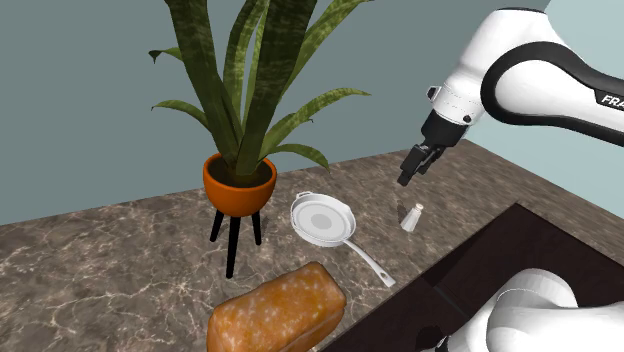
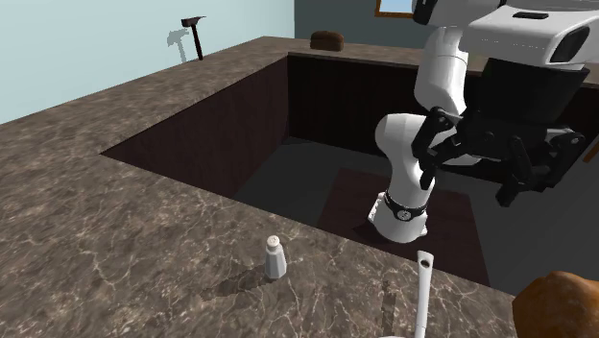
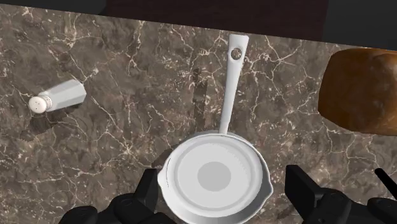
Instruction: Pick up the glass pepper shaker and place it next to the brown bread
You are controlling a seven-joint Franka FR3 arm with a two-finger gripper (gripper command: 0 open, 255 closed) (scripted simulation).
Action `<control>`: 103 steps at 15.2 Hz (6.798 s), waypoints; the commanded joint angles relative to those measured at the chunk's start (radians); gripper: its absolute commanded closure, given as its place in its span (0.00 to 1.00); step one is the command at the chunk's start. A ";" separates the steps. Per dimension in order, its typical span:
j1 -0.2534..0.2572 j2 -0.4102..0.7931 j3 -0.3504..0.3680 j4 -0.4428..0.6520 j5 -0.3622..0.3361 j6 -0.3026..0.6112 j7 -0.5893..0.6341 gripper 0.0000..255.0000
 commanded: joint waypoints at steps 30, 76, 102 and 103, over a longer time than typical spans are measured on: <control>-0.106 0.519 -0.635 -0.043 -0.060 0.483 -0.620 0.00; -0.114 0.413 -0.573 0.137 -0.087 0.206 -0.567 1.00; -0.072 0.324 -0.413 0.295 -0.051 -0.042 -0.394 1.00; -0.066 0.313 -0.393 0.283 -0.045 -0.040 -0.368 1.00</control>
